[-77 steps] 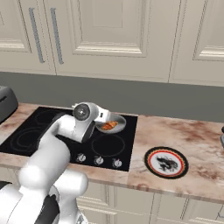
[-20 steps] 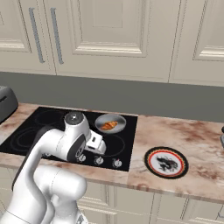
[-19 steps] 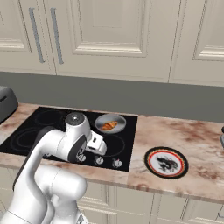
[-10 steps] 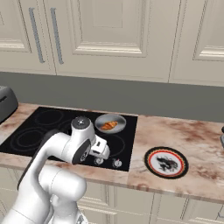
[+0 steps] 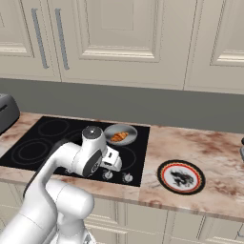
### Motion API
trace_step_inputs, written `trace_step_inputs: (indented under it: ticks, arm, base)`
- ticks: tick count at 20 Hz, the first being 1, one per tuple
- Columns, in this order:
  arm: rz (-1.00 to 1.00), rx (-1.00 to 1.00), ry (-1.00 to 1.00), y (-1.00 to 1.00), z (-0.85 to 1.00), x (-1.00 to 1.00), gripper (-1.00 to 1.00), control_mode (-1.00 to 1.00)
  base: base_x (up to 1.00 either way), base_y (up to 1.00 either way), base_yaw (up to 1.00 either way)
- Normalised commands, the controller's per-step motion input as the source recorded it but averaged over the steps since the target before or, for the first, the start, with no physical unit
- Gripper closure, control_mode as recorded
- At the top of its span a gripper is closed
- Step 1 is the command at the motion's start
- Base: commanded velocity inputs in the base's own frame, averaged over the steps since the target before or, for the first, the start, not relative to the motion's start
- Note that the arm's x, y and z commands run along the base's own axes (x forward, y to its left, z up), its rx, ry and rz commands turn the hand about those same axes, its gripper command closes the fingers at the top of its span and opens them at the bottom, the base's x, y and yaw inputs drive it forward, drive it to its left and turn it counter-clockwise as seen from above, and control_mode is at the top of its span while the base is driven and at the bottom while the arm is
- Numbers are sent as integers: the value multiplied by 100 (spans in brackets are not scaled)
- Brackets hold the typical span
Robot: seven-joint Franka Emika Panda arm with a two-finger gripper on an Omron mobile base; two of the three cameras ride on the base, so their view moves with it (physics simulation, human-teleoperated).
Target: Pick the croissant and place it on the pan. Then turn on the stove to warm the croissant.
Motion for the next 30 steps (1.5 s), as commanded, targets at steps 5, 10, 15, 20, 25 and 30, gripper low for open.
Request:
trace_step_inputs:
  ticks: [5,10,15,20,25,30]
  arm:
    - [0,0,5,-3,-12,41,-100,-100]
    - [1,0,7,0,-23,17,-100,-100]
    - [3,0,5,-7,-23,5,-100,-100]
    - [2,0,6,-2,-23,-3,-100,-100]
    - [0,0,3,0,-9,-1,-100,-100]
    - [0,0,1,0,-10,0,-100,-100]
  base:
    - [0,0,0]
    - [0,0,0]
    - [0,0,0]
    - [0,0,0]
    - [0,0,0]
    - [0,0,0]
